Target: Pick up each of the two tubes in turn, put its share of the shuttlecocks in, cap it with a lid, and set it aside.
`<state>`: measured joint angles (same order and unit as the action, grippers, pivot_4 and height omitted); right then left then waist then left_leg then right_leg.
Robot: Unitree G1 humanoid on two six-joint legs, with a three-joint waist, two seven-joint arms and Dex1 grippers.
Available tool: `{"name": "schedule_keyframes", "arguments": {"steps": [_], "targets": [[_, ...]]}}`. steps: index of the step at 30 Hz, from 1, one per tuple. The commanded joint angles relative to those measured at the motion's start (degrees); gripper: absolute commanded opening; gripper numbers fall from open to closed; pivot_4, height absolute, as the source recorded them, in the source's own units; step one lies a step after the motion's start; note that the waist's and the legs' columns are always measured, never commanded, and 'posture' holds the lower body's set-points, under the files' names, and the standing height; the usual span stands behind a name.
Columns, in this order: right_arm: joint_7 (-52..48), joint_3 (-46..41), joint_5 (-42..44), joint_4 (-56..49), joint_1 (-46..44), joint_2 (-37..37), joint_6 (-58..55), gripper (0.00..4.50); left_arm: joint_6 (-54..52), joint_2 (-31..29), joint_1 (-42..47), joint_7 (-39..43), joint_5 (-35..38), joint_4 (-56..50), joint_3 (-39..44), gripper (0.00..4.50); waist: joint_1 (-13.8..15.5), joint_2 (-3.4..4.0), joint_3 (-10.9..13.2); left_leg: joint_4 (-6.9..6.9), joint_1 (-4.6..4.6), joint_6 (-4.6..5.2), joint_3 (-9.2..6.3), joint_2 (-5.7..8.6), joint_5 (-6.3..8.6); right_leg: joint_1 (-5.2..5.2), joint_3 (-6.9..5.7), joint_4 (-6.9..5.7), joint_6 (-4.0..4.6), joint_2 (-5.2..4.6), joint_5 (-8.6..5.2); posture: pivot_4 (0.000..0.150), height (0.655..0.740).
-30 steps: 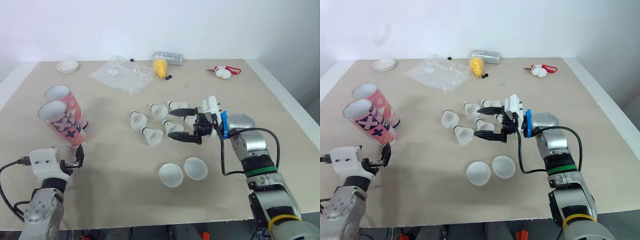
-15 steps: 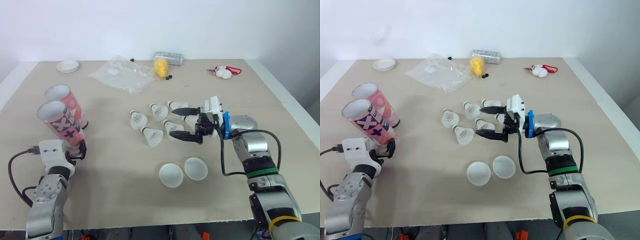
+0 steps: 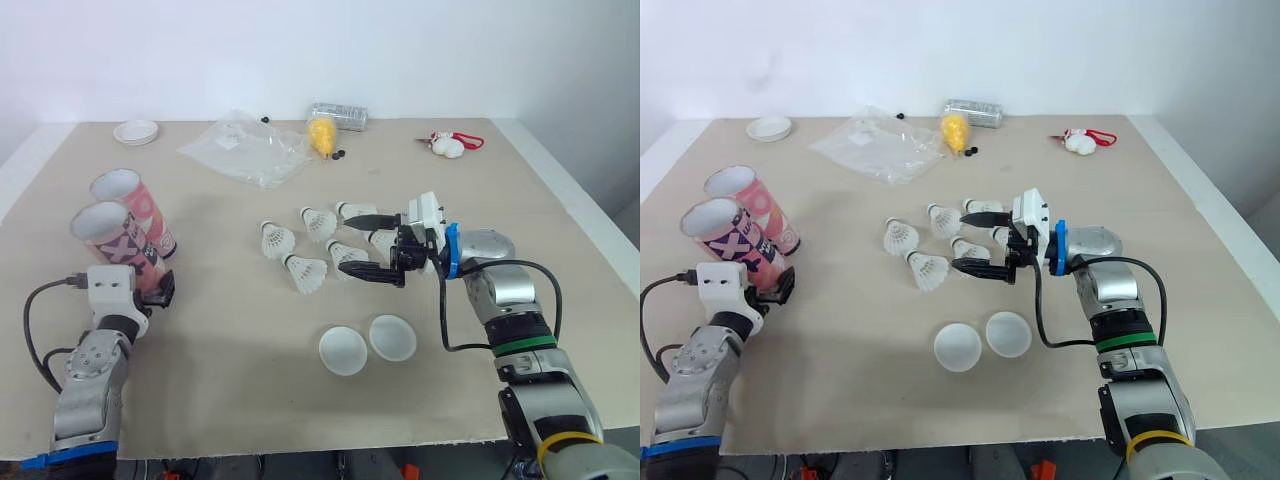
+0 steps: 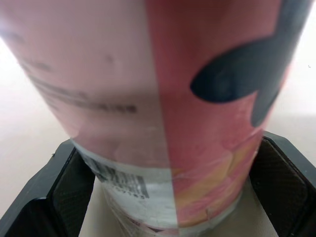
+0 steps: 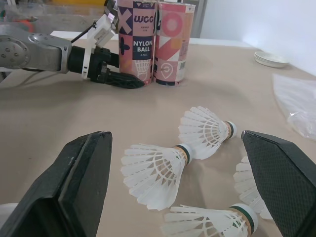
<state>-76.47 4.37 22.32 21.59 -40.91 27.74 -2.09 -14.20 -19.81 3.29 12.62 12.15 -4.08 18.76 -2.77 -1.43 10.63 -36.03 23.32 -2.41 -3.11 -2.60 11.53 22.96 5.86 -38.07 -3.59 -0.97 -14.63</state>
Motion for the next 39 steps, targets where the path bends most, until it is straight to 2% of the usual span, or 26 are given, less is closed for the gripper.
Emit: {"name": "schedule_keyframes", "arguments": {"steps": [1, 5, 14, 18, 25, 29, 31, 33, 37, 39], "targets": [[0.19, -1.62, 0.44, -2.24, -0.73, 0.57, 0.31, 4.50, 2.30, -1.59, 1.08, 1.38, -0.41, 2.26, 0.17, 4.24, 0.00, 0.00, 0.00, 0.00, 0.00, 0.00, 0.00, 0.00, 0.00, 0.00, 0.00, 0.00, 0.00, 0.00, 0.00, 0.150, 0.7400], [0.37, -1.63, 0.40, -2.61, -0.60, 0.83, 0.10, 4.50, 3.44, -2.06, 1.61, 2.00, -0.31, 3.61, 0.33, 3.07, 0.00, 0.00, 0.00, 0.00, -0.01, -0.02, 0.00, -0.01, -0.01, 0.00, -0.01, 0.00, -0.01, 0.00, 0.00, 0.150, 0.7400], [0.37, -1.73, 0.47, -3.04, -0.69, 1.59, -0.47, 4.50, 4.32, -2.18, -0.09, 3.56, 0.09, 1.14, 0.14, 3.07, 0.00, 0.00, 0.00, 0.02, 0.00, -0.02, 0.00, 0.00, -0.01, 0.00, 0.00, 0.00, -0.01, -0.01, 0.00, 0.150, 0.7400], [0.39, -1.68, 0.40, -3.19, -0.56, 1.73, -0.50, 4.50, 5.65, -3.41, -2.33, 6.72, 0.13, -1.19, -0.79, 3.07, 0.00, 0.00, 0.00, 0.06, 0.00, -0.03, 0.01, 0.00, -0.01, 0.02, 0.01, 0.00, 0.01, -0.01, -0.01, 0.150, 0.7400], [0.23, -2.13, 1.09, -4.39, 0.27, 2.78, -1.36, 4.50, 6.98, -9.59, -6.30, 18.45, 1.93, -5.85, -3.72, 3.07, -0.01, 0.02, 0.01, 0.16, 0.00, -0.03, 0.02, -0.01, -0.02, 0.10, 0.00, 0.00, 0.05, 0.00, -0.05, 0.150, 0.7400], [-0.13, -3.40, 3.22, -9.48, 3.06, 4.51, -4.02, 4.50, 6.78, -18.01, -6.22, 31.42, 3.46, -8.34, -7.74, 3.07, 0.12, 0.03, 0.02, 0.27, 0.04, -0.03, 0.00, -0.04, -0.02, 0.16, -0.05, 0.00, 0.15, 0.00, -0.12, 0.150, 0.7400], [0.12, -3.54, 3.61, -11.33, 4.06, 4.95, -4.75, 4.50, 6.75, -20.31, -5.10, 34.19, 3.86, -8.02, -8.77, 3.07, 0.07, 0.07, 0.04, 0.36, 0.04, -0.03, 0.03, -0.03, -0.02, 0.20, -0.03, 0.00, 0.19, -0.02, -0.15, 0.150, 0.7400], [0.08, -3.58, 3.53, -13.16, 5.17, 5.50, -4.84, 4.50, 6.92, -23.21, -2.80, 38.45, 3.82, -7.37, -10.43, 3.07, 0.05, 0.09, 0.05, 0.40, 0.04, -0.03, 0.09, -0.04, -0.02, 0.25, 0.01, 0.00, 0.19, -0.02, -0.15, 0.150, 0.7400], [1.18, -4.22, 3.63, -17.36, 7.98, 6.36, -5.18, 4.50, 6.45, -30.47, 8.03, 52.22, 3.09, -3.61, -17.93, 3.07, 0.13, 0.11, 0.10, 0.43, 0.09, -0.03, -0.03, -0.08, -0.02, 0.30, -0.13, -0.02, 0.19, 0.05, -0.24, 0.150, 0.7400], [2.26, -4.46, 3.85, -18.98, 9.09, 6.29, -5.87, 4.50, 6.85, -32.20, 13.97, 57.81, 2.28, -0.21, -21.57, 3.07, 0.09, 0.14, 0.11, 0.43, 0.08, -0.03, 0.01, -0.07, -0.02, 0.30, -0.08, -0.02, 0.03, 0.05, -0.33, 0.150, 0.7400]]}}
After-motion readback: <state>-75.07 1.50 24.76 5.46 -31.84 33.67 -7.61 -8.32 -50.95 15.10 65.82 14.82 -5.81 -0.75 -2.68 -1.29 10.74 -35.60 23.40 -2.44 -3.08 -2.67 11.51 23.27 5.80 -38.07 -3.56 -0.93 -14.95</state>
